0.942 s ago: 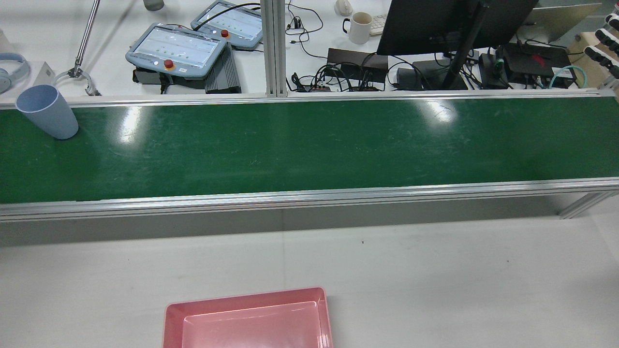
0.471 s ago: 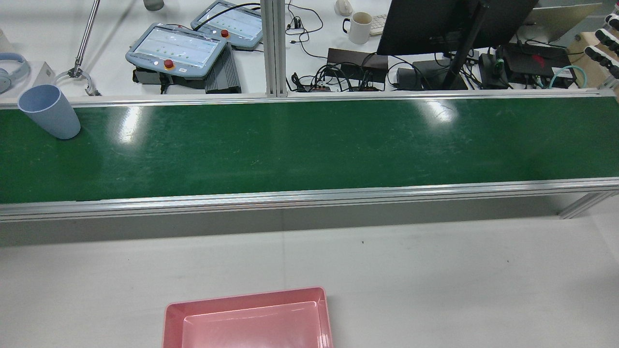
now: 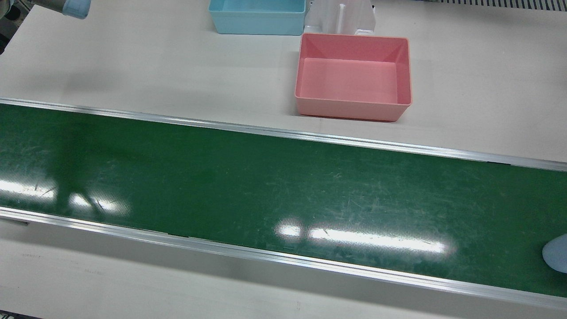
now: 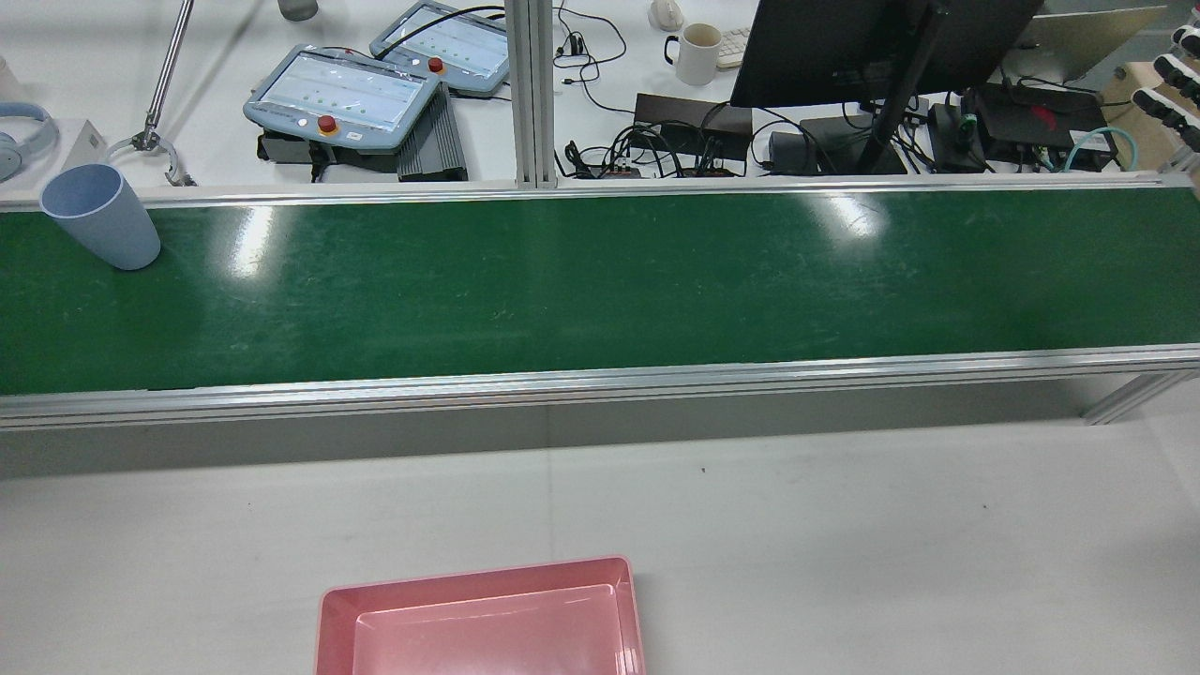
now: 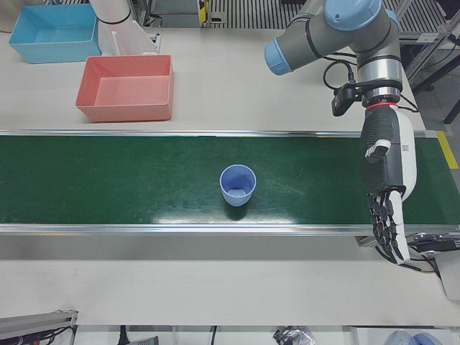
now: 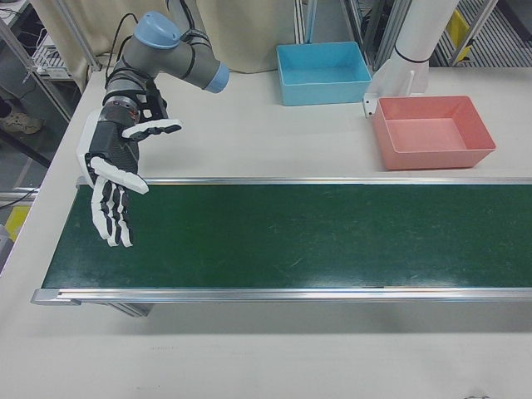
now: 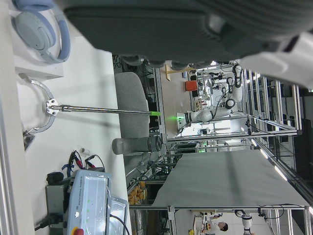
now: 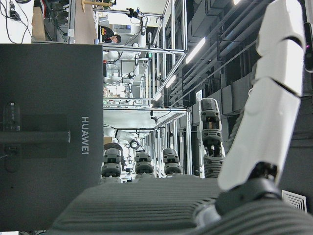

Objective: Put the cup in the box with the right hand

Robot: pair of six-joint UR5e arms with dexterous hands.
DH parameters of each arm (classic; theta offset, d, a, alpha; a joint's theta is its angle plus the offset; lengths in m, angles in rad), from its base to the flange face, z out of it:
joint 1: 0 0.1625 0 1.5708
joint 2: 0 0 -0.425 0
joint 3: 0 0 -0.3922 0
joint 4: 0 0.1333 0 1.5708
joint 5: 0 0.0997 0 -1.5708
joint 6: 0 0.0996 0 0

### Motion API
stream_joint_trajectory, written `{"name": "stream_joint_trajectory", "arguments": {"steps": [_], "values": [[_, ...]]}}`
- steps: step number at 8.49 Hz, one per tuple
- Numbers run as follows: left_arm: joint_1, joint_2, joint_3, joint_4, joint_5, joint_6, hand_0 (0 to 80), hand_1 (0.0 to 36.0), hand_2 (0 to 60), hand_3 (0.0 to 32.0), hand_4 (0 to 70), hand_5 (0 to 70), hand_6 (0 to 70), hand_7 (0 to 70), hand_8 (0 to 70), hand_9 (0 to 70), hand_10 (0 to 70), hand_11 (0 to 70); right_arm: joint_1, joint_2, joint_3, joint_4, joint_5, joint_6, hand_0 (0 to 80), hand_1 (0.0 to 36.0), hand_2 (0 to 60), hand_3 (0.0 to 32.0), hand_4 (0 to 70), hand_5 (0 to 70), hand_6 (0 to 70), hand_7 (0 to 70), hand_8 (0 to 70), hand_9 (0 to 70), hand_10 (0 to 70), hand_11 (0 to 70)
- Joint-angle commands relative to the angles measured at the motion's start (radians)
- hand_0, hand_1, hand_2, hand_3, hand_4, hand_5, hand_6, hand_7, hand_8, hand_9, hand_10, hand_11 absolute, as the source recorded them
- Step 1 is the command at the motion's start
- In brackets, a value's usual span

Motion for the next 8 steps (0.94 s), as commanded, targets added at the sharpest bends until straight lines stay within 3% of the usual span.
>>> {"name": "stream_joint_trajectory", "arguments": {"steps": [1, 3, 5, 6, 8], "values": [[0.0, 0.0, 0.0, 0.0, 0.0, 0.0, 0.0, 0.0, 0.0, 0.0, 0.0, 0.0, 0.0, 0.0, 0.0, 0.0, 0.0, 0.0, 0.0, -0.001, 0.003, -0.001, 0.0, -0.001, 50.3, 17.3, 11.0, 10.2, 20.6, 5.5, 2.8, 15.2, 7.2, 8.2, 6.7, 11.0], [0.0, 0.0, 0.0, 0.001, 0.0, 0.0, 0.0, 0.0, 0.0, 0.0, 0.0, 0.0, 0.0, 0.0, 0.0, 0.0, 0.0, 0.0, 0.0, -0.001, 0.003, -0.001, 0.0, -0.001, 50.8, 17.6, 10.0, 10.2, 19.6, 5.6, 2.7, 14.7, 7.1, 7.8, 6.3, 10.3], [0.0, 0.0, 0.0, 0.0, 0.0, -0.002, 0.0, 0.0, 0.0, 0.0, 0.0, 0.0, 0.0, 0.0, 0.0, 0.0, 0.0, 0.0, 0.0, -0.001, 0.0, -0.001, 0.001, -0.001, 49.8, 15.4, 9.1, 7.2, 24.5, 5.6, 4.3, 20.6, 10.9, 13.0, 8.5, 13.2], [0.0, 0.0, 0.0, 0.0, 0.0, 0.0, 0.0, 0.0, 0.0, 0.0, 0.0, 0.0, 0.0, 0.0, 0.0, 0.0, 0.0, 0.0, -0.001, 0.001, 0.0, -0.001, 0.001, -0.003, 49.8, 15.8, 9.6, 11.0, 21.8, 5.8, 4.0, 20.9, 11.1, 12.8, 8.9, 13.8], [0.0, 0.0, 0.0, 0.0, 0.0, 0.0, 0.0, 0.0, 0.0, 0.0, 0.0, 0.0, 0.0, 0.0, 0.0, 0.0, 0.0, 0.0, 0.0, 0.001, 0.003, -0.001, 0.001, -0.001, 50.3, 16.4, 9.7, 11.4, 22.4, 6.0, 4.2, 21.5, 11.0, 13.4, 9.3, 14.4]]}}
